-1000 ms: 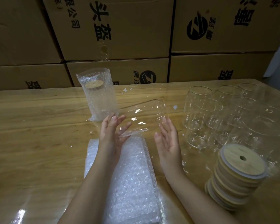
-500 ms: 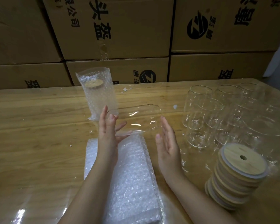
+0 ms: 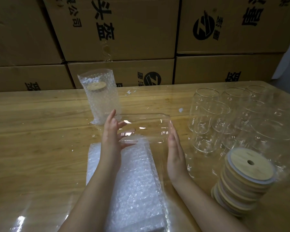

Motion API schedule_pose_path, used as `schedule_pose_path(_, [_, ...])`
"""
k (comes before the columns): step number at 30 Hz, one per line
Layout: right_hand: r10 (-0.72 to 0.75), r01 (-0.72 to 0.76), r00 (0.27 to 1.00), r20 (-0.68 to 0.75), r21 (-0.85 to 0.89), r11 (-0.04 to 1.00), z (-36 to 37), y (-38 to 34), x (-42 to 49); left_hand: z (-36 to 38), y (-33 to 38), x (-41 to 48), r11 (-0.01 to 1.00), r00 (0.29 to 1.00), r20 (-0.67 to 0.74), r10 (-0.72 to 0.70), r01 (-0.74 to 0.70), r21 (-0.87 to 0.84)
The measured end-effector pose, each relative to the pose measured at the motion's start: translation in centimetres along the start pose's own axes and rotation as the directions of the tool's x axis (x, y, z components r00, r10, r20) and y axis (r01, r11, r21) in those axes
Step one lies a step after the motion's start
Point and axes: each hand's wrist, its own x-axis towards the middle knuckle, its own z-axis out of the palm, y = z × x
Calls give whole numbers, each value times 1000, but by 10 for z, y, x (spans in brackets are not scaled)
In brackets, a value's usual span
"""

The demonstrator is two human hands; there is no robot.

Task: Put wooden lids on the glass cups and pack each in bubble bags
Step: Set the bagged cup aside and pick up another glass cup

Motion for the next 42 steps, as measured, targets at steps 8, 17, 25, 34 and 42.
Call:
schedule_pose_path(8, [36,-36,999,12,9,999,1,1,-1,-2,1,1,998,999,-53,-1,-2,-67])
schedule_pose_path(17, [-59,65,997,-54,113,991,1,-1,2,-2,-1,0,1000,997,-73,-8,7,-8])
schedule_pose_path(25, [-48,53,997,-53,94,994,-2,-4,2,-2,-1,2,998,997,-34,-67,67,-7])
schedule_pose_path(34, [18,-18,1000,-6,36,999,1,1,2,-3,0,3,987,992,-88,-89,77,-141])
schedule_pose_path(42, [-22,22,1000,-9,49,999,2,-3,-2,-5,-6,6,983,991,-70,-112,100,-155])
